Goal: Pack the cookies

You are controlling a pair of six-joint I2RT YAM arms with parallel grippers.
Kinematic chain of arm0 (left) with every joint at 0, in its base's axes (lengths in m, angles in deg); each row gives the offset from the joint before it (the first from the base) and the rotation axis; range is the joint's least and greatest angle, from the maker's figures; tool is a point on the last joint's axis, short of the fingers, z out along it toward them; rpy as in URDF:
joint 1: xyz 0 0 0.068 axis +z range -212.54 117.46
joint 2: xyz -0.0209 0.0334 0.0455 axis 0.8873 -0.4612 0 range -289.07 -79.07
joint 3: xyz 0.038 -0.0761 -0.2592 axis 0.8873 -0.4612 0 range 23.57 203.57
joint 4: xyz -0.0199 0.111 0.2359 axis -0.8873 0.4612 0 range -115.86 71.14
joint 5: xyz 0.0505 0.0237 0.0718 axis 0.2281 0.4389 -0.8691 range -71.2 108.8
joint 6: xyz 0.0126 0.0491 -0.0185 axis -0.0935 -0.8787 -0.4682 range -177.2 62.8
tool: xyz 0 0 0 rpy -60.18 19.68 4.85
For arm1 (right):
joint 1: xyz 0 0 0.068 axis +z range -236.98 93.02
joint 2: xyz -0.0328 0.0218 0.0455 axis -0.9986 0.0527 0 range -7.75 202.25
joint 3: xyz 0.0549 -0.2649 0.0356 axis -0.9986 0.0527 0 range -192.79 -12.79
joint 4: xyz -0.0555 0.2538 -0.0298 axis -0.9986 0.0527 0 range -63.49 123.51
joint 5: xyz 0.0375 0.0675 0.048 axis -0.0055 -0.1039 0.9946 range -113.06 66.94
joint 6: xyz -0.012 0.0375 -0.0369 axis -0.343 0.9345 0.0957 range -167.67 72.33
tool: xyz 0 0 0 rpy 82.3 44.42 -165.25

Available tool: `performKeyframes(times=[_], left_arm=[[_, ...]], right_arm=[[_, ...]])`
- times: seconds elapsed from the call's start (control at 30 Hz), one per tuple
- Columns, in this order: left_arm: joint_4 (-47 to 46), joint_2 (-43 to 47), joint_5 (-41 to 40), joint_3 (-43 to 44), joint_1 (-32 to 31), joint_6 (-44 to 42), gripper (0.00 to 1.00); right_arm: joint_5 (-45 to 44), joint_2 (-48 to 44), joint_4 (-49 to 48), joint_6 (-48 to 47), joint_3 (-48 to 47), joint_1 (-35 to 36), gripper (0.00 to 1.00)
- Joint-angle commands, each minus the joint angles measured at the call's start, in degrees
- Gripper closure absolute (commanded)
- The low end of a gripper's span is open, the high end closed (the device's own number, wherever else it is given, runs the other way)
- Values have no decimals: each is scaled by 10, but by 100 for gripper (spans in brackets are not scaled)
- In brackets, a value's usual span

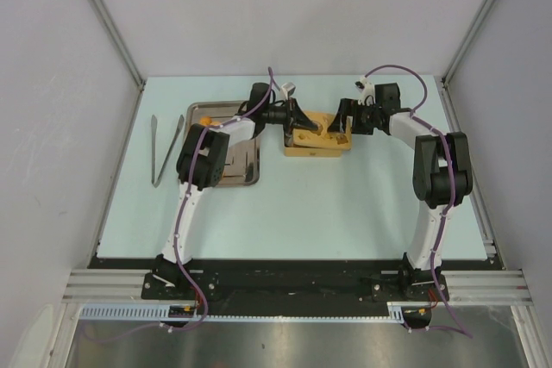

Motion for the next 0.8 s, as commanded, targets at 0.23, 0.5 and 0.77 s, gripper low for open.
performKeyframes(times=[0.23,0.5,0.77], left_arm=[[14,-7,-14,28,13,-24,66],[22,-7,-14,26,14,-31,61],[29,7,-17,16,19,-43,57]], right_arm=[[16,18,-5,-2,-13,8,0],[13,25,2,-3,-27,12,0],[6,33,10,-1,-46,12,0]])
